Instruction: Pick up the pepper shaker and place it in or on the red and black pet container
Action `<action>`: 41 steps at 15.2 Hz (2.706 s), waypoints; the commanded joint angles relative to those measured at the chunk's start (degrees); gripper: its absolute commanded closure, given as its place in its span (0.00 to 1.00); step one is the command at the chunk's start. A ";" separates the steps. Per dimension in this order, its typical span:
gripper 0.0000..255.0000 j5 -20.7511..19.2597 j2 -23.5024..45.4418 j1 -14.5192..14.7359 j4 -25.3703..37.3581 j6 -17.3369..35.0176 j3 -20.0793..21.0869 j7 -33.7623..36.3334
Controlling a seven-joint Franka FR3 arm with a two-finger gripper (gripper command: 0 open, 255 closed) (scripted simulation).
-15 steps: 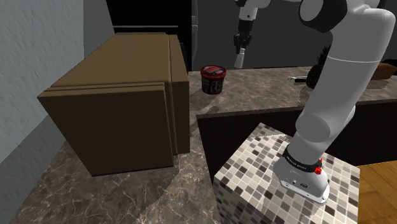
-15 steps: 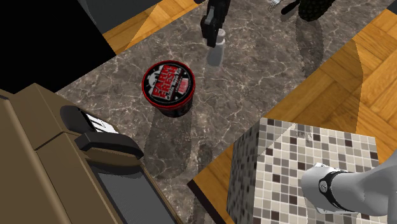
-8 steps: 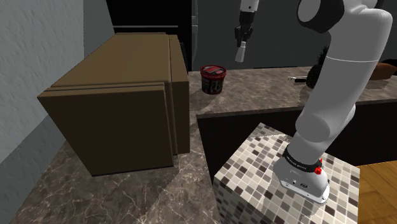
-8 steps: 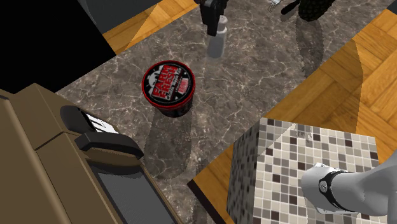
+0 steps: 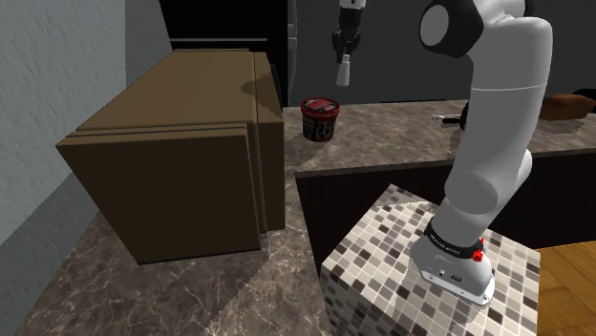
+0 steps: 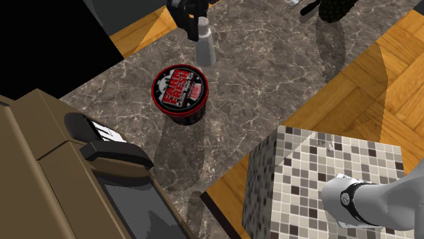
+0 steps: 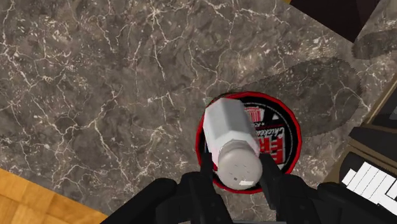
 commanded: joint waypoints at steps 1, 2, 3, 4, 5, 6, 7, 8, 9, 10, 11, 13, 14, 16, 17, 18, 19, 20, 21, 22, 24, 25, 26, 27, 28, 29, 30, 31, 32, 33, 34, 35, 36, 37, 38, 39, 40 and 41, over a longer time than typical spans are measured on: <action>1.00 1.17 4.18 0.22 7.07 -2.86 0.71 1.87; 1.00 1.79 6.54 0.19 11.12 -4.53 1.06 2.82; 1.00 2.49 9.23 0.02 15.80 -6.47 1.44 3.82; 1.00 3.29 12.47 -0.37 21.51 -8.86 1.88 4.91; 1.00 4.60 17.93 -1.49 31.35 -13.07 2.59 6.48; 1.00 4.11 16.30 -0.82 27.68 -11.06 2.51 6.24; 1.00 3.79 15.03 -0.23 24.65 -9.35 2.34 6.05; 1.00 3.52 14.03 0.24 22.14 -7.86 2.22 5.89; 1.00 3.29 13.16 0.65 19.86 -6.48 2.13 5.76; 1.00 3.08 12.40 1.01 17.80 -5.18 2.06 5.65; 1.00 2.89 11.73 1.33 15.90 -3.96 2.01 5.55; 1.00 2.58 10.61 1.87 12.48 -1.68 1.93 5.38; 1.00 2.45 10.14 2.11 10.92 -0.60 1.91 5.30; 1.00 2.23 9.32 2.52 8.05 1.45 1.87 5.16; 1.00 2.14 8.97 2.70 6.72 2.43 1.85 5.09; 1.00 2.05 8.66 2.87 5.44 3.39 1.84 5.03; 1.00 1.98 8.38 3.02 4.22 4.33 1.84 4.96; 1.00 1.92 8.13 3.17 3.05 5.24 1.83 4.90; 1.00 1.86 7.90 3.30 1.93 6.14 1.83 4.84; 1.00 1.82 7.70 3.42 0.84 7.03 1.83 4.78; 1.00 1.75 7.37 3.64 -1.21 8.75 1.84 4.65; 1.00 1.71 7.18 3.80 -2.70 10.04 1.85 4.55; 1.00 1.71 7.18 3.80 -2.70 10.04 1.85 4.55; 1.00 1.71 7.17 3.80 -2.72 10.04 1.85 4.55; 1.00 1.71 7.18 3.80 -2.71 10.04 1.85 4.55; 1.00 1.71 7.18 3.80 -2.71 10.04 1.85 4.55; 1.00 1.71 7.18 3.80 -2.70 10.04 1.85 4.55; 1.00 1.71 7.18 3.80 -2.70 10.04 1.85 4.55; 1.00 1.72 7.18 3.80 -2.70 10.04 1.84 4.55; 1.00 1.72 7.18 3.80 -2.70 10.04 1.84 4.55; 0.00 1.73 7.22 3.76 -2.65 10.02 1.84 4.52; 0.00 1.71 7.12 3.79 -2.75 10.03 1.83 4.52; 0.00 1.68 7.02 3.82 -2.92 10.10 1.83 4.54; 0.00 1.69 7.04 3.81 -2.88 10.08 1.83 4.53; 0.00 1.69 7.05 3.81 -2.87 10.08 1.83 4.53; 0.00 1.72 7.18 3.80 -2.70 10.04 1.84 4.55; 0.00 1.81 7.63 3.46 -0.09 7.87 1.81 4.63; 0.00 1.96 8.24 3.07 2.78 5.61 1.79 4.70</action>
